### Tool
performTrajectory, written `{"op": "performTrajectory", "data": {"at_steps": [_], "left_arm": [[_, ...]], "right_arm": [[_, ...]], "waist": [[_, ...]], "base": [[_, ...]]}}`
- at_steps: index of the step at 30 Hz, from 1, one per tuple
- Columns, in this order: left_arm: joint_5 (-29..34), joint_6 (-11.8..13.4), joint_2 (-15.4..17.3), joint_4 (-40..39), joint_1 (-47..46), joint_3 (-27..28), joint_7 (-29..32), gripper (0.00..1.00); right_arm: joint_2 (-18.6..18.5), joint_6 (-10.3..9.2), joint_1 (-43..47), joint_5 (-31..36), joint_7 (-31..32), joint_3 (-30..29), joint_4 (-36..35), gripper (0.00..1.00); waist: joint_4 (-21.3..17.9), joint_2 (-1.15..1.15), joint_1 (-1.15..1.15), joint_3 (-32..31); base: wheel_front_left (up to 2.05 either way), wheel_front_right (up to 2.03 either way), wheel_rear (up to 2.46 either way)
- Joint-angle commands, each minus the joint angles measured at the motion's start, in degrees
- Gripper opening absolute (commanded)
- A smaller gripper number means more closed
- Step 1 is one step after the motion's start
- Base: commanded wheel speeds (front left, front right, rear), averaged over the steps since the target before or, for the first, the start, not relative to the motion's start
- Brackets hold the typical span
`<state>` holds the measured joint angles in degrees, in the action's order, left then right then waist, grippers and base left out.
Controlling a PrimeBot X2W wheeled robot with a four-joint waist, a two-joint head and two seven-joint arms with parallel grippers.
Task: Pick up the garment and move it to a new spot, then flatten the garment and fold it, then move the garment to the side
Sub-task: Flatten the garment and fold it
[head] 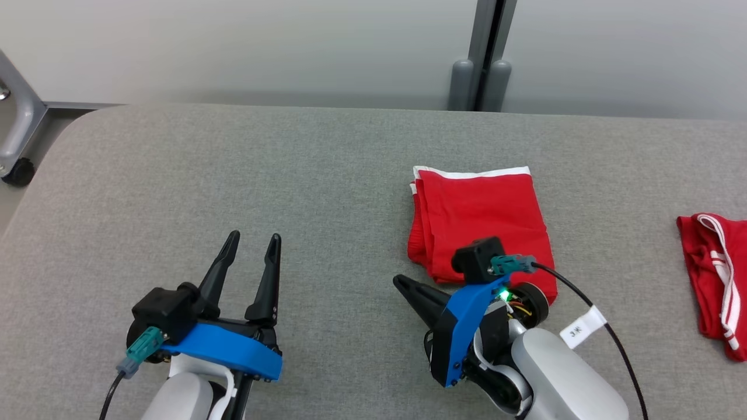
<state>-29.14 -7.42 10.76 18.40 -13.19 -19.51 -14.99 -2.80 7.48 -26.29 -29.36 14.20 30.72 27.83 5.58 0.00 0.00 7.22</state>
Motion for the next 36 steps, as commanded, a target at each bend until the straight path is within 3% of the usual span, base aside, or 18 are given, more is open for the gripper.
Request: {"op": "performTrajectory", "data": {"at_steps": [1,2,3,4,12,20,29,36], "left_arm": [[0.5,0.0,0.3,0.0,0.9,0.5,-0.2,1.0],[0.5,0.0,0.3,0.0,1.2,1.1,-0.2,1.0],[0.6,0.0,0.3,-0.1,1.5,1.6,-0.2,1.0],[0.7,0.0,0.2,-0.1,1.8,2.1,-0.2,1.0],[2.0,0.3,-0.2,-0.9,5.2,6.8,-0.2,1.0],[3.5,0.9,-0.5,-1.1,8.7,10.3,-0.2,1.0],[4.6,1.2,-0.1,-0.7,11.6,12.4,-0.2,1.0],[4.6,1.8,-0.3,-0.4,12.3,12.9,-0.2,1.0]], "right_arm": [[-0.2,0.04,1.3,-0.8,-1.5,-0.9,-1.4,0.0],[-0.2,0.04,1.7,-1.1,-2.6,-1.7,-2.2,0.0],[-0.2,0.04,2.1,-0.8,-3.8,-2.8,-3.2,0.76],[-0.2,0.04,2.6,-0.2,-5.1,-4.2,-4.1,1.0],[-0.2,0.04,10.2,6.7,-14.1,-19.7,-12.5,1.0],[-0.3,0.04,17.1,15.6,-14.6,-30.2,-16.2,1.0],[-1.0,0.04,20.7,18.4,-14.2,-30.9,-16.6,1.0],[-2.2,0.04,21.9,19.1,-17.3,-28.9,-14.9,1.0]], "waist": [[-0.9,0.0,0.0,-0.7],[-1.3,0.0,0.0,-1.0],[-1.7,0.0,0.0,-1.1],[-2.2,0.0,0.0,-1.5],[-5.5,0.0,0.0,-3.6],[-7.9,0.0,0.0,-5.8],[-9.0,0.0,0.0,-7.6],[-8.5,0.0,0.0,-8.4]], "base": [[0.0,0.0,0.0],[0.0,0.0,0.0],[0.0,0.0,0.0],[0.0,0.0,0.0],[0.0,0.0,0.0],[0.0,0.0,0.0],[0.0,0.0,0.0],[0.0,0.0,0.0]]}}
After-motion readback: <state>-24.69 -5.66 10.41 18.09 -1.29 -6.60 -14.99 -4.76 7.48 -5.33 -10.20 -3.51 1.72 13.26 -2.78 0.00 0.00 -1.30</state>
